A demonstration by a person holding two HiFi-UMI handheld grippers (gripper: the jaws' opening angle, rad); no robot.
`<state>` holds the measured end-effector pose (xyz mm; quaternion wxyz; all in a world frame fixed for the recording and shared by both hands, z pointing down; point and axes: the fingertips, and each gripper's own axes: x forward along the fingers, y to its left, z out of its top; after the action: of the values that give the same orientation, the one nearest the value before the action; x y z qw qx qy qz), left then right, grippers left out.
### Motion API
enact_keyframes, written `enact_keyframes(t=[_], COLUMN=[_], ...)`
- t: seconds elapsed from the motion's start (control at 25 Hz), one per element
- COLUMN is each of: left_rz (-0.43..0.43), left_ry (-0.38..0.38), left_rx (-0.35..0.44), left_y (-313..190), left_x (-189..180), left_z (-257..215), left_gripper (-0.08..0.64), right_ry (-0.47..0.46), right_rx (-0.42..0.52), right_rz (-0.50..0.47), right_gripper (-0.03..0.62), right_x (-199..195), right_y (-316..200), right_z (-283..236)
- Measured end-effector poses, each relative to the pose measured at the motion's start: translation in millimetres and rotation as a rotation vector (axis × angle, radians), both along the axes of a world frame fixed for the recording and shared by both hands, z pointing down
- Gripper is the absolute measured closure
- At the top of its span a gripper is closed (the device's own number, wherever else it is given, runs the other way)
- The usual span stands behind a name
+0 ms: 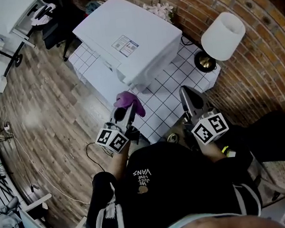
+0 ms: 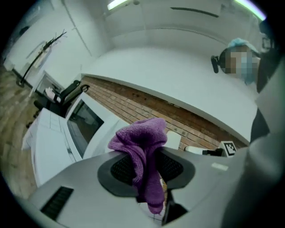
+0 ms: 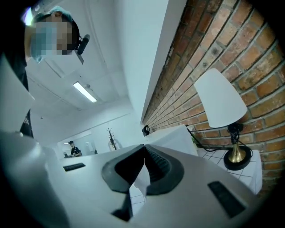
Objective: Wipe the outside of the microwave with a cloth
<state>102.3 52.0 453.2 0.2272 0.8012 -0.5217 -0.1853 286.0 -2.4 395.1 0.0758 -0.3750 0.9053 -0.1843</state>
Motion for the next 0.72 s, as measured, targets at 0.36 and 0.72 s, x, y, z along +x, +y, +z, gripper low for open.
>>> enact_keyframes(t=[0.36,0.72], left_rz=[-0.109,-0.129], left_ry=[-0.349,-0.493], left_rx=[0.077,0.124], left_y=[19,17], left_x=[-55,-86], left_z=[-46,-71], left_gripper=[0.430,0.430], right_ry=[0.031,0.091], right_rx=[0.038,0.087], right_rz=[-0.026,0.022], right_gripper=[0.592,0.592], right_x=[-26,-44], right_y=[5,7], right_z=[-9,-17])
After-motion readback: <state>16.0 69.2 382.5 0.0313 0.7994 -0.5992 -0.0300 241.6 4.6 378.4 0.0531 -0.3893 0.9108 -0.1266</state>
